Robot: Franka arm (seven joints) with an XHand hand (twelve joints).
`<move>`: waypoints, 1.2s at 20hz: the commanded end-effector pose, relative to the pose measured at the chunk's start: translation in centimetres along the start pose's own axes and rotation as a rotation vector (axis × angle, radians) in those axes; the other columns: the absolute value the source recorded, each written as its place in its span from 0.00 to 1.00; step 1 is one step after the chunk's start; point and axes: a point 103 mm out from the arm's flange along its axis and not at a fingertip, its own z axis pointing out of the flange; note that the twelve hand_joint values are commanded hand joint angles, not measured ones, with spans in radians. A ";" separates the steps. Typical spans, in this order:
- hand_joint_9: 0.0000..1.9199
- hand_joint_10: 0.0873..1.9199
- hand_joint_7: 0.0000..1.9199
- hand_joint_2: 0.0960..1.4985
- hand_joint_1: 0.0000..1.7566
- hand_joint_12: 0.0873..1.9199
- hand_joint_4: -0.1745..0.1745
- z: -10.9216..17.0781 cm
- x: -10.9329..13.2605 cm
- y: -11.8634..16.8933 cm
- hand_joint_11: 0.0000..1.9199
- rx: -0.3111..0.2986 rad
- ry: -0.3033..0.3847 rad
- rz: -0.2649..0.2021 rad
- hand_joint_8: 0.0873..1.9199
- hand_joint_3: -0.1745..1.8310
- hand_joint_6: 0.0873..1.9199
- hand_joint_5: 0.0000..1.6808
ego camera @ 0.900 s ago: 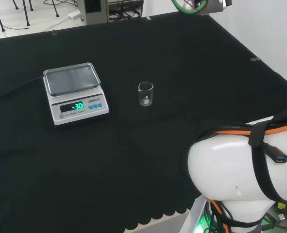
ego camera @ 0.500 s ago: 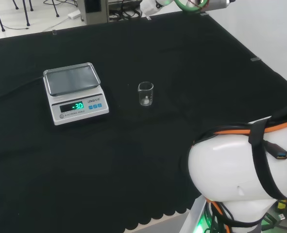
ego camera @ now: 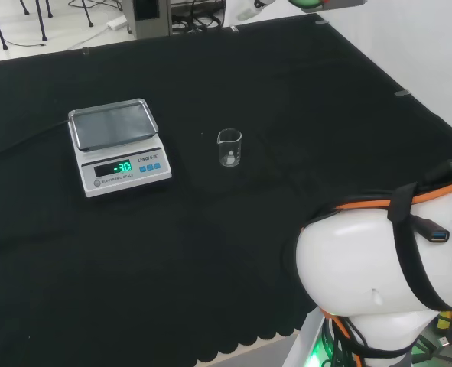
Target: Pick up the beaker.
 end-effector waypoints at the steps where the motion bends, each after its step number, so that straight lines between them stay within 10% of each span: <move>1: 0.24 0.41 0.18 0.45 0.42 0.76 0.39 2.7 -1.0 2.5 0.00 0.013 0.041 0.005 0.34 0.30 0.18 0.25; 24: 0.24 0.41 0.19 0.45 0.42 0.76 0.37 12.2 1.1 6.9 0.00 0.099 0.006 -0.043 0.34 0.31 0.19 0.26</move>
